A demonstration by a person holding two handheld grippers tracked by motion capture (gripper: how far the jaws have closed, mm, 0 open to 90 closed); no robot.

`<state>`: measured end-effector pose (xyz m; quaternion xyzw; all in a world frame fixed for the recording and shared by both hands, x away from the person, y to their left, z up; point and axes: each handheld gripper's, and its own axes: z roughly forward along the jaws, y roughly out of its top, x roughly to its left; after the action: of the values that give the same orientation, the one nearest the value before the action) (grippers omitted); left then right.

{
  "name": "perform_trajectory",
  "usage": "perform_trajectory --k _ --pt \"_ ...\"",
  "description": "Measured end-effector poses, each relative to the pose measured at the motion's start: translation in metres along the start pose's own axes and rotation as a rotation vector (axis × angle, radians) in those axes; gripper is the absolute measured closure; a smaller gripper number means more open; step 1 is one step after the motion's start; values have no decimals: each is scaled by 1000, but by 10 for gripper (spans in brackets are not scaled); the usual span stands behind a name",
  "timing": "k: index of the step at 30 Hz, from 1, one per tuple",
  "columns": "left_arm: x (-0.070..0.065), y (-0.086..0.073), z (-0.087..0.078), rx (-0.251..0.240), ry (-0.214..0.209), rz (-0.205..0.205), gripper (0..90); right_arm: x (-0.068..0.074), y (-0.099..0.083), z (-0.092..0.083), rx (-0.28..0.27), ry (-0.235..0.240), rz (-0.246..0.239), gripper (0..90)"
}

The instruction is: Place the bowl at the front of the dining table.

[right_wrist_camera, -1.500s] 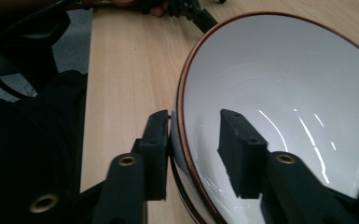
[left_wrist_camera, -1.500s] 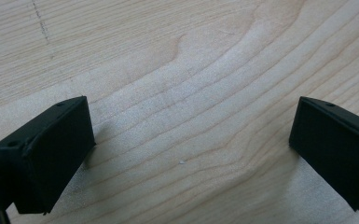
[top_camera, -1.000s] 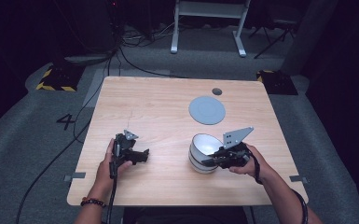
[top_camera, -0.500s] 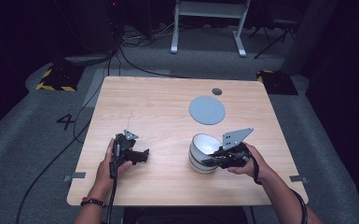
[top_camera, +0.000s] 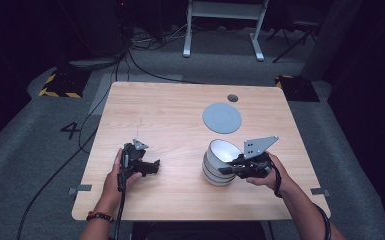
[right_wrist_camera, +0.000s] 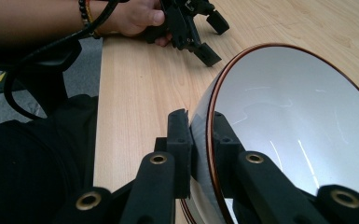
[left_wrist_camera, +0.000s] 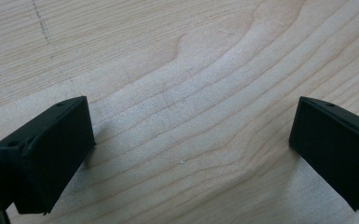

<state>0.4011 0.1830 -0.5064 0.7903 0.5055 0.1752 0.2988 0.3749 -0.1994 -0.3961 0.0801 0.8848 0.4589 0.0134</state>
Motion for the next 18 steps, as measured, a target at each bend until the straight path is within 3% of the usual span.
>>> perform_trajectory --k 18 --pt "0 0 0 0 1 1 0 0 4 -13 -27 -43 -14 813"
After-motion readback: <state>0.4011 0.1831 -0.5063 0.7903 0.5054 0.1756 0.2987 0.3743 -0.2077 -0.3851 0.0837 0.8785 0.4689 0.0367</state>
